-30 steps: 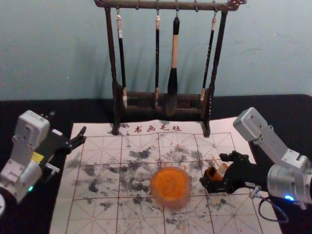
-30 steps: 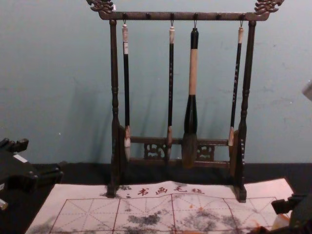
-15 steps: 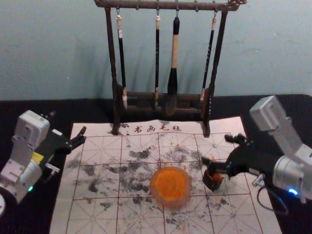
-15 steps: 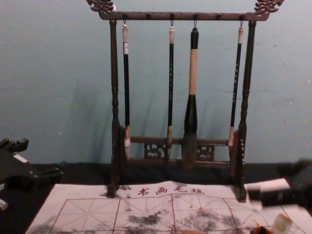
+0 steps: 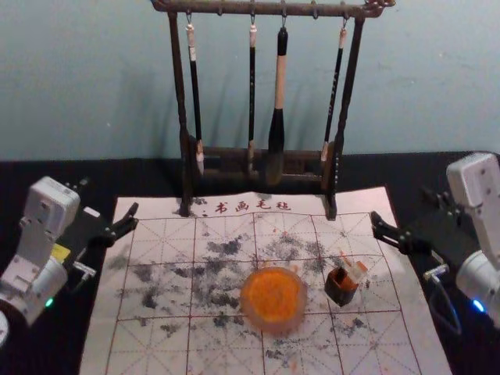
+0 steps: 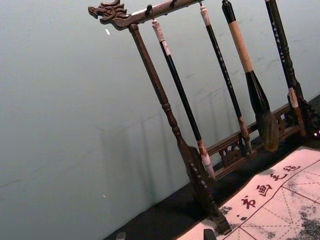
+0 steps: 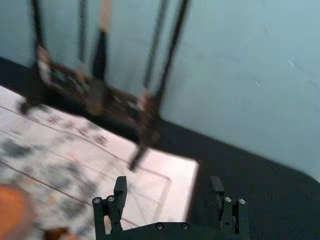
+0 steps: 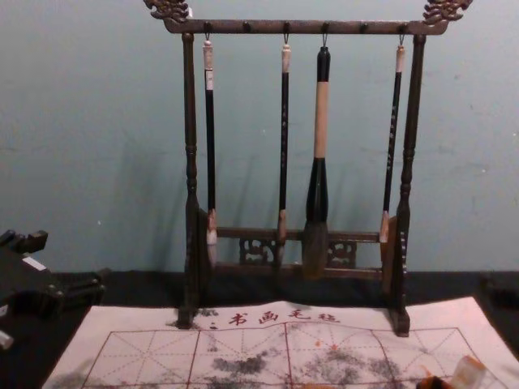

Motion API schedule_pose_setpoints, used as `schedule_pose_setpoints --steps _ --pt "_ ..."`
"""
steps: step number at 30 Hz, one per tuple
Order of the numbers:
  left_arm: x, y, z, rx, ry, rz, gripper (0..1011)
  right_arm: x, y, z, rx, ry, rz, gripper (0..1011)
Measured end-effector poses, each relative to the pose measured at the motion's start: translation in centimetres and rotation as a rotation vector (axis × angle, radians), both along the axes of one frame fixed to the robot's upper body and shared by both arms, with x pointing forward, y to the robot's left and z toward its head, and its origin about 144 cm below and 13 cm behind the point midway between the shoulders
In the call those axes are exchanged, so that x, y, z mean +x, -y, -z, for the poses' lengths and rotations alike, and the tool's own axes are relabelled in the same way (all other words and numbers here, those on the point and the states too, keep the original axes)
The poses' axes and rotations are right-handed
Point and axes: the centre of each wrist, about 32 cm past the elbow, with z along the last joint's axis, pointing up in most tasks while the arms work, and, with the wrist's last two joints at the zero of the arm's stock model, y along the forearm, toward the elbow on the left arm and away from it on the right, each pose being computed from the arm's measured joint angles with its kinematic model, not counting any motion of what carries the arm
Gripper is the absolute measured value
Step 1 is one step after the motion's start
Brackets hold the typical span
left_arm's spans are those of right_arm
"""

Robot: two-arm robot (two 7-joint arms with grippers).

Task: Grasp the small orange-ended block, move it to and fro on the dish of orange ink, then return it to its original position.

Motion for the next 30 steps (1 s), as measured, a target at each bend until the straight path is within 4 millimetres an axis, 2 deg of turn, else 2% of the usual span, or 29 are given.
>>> schedule_pose_setpoints --steps 1,6,13,30 --pt "0.0 0.0 0.0 0.0 0.0 0.0 1001 0.0 0.0 0.0 0.0 0.0 0.0 1002" --pt "0.0 0.0 0.0 0.0 0.0 0.0 1001 0.1 0.1 2.8 -0.032 -0.04 0.101 1002" --pt "0.0 0.0 0.0 0.0 0.0 0.0 1001 0.3 0.0 4.5 -0.031 -0.05 0.153 1002" --pt "0.0 0.0 0.0 0.0 0.0 0.0 1001 0.3 0.1 4.4 -0.034 -0.046 0.15 1002"
